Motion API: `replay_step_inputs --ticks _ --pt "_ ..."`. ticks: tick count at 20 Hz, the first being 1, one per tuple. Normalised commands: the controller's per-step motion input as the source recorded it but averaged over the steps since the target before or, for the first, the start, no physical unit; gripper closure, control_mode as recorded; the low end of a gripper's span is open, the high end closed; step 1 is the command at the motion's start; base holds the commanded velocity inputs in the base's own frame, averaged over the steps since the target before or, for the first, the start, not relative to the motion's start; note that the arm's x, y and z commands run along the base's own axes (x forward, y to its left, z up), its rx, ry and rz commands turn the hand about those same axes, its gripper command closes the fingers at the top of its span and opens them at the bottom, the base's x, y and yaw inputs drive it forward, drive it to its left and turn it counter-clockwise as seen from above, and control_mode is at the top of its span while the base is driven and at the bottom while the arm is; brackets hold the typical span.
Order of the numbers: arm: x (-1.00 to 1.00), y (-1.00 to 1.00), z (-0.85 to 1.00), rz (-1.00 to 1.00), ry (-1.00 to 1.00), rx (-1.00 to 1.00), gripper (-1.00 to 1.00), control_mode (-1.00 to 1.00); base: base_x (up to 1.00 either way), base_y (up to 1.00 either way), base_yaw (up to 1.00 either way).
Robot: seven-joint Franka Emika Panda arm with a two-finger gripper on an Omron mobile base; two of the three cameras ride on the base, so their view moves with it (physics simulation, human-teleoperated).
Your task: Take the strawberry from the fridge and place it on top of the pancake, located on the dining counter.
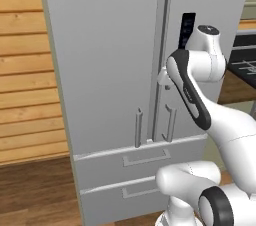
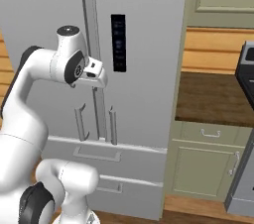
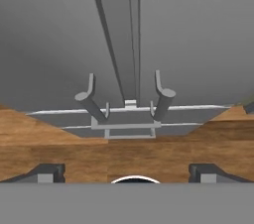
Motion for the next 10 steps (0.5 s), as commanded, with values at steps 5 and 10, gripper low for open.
replay_step_inputs --ticks 5,10 --pt "0.0 0.0 0.0 0.0 0.0 0.0 -1.0 1.0 -0.49 -0.28 0.0" --pt "0.0 0.0 0.0 0.0 0.0 0.0 -1.0 1.0 -0.41 -0.15 0.0"
